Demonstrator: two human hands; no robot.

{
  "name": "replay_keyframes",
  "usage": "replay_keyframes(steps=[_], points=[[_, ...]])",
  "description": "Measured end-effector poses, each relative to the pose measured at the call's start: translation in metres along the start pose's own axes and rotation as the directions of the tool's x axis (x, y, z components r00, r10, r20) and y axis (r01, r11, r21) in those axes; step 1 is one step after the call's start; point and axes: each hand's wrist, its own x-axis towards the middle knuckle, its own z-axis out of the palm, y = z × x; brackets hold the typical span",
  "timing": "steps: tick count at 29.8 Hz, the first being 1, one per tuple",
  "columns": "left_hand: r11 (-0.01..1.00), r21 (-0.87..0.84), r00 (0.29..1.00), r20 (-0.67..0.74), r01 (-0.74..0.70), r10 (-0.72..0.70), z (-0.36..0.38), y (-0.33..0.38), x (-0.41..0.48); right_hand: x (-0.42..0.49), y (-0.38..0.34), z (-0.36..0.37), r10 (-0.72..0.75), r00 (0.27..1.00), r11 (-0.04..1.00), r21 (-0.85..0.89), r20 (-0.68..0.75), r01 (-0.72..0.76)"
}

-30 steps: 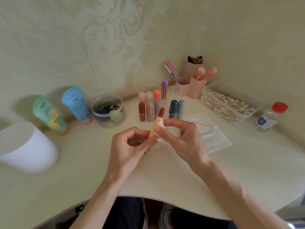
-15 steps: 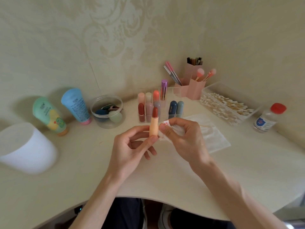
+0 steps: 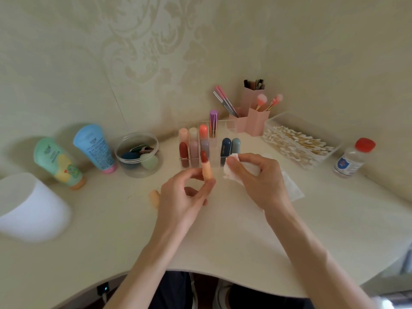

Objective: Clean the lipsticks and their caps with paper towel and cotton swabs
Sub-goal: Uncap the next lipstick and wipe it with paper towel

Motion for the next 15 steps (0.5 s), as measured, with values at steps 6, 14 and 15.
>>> replay_keyframes(steps=[6, 14, 15], points=[[0.965, 0.262, 0.998, -0.045, -0.029, 0.042, 0.01, -0.009, 0.007, 0.0, 0.001, -0.002, 0.003, 1.0, 1.0, -0.008, 0.01, -0.003], [0.921, 0.386, 0.992, -0.087, -0.055, 0.095, 0.017, -0.007, 0.016, 0.0, 0.001, -0.001, 0.017, 1.0, 0.999, -0.028, 0.021, -0.017], [0.922, 0.384, 0.991, -0.087, -0.06, 0.1, 0.017, -0.007, 0.016, 0.0, 0.001, -0.001, 0.018, 1.0, 0.999, -0.031, 0.025, -0.018]])
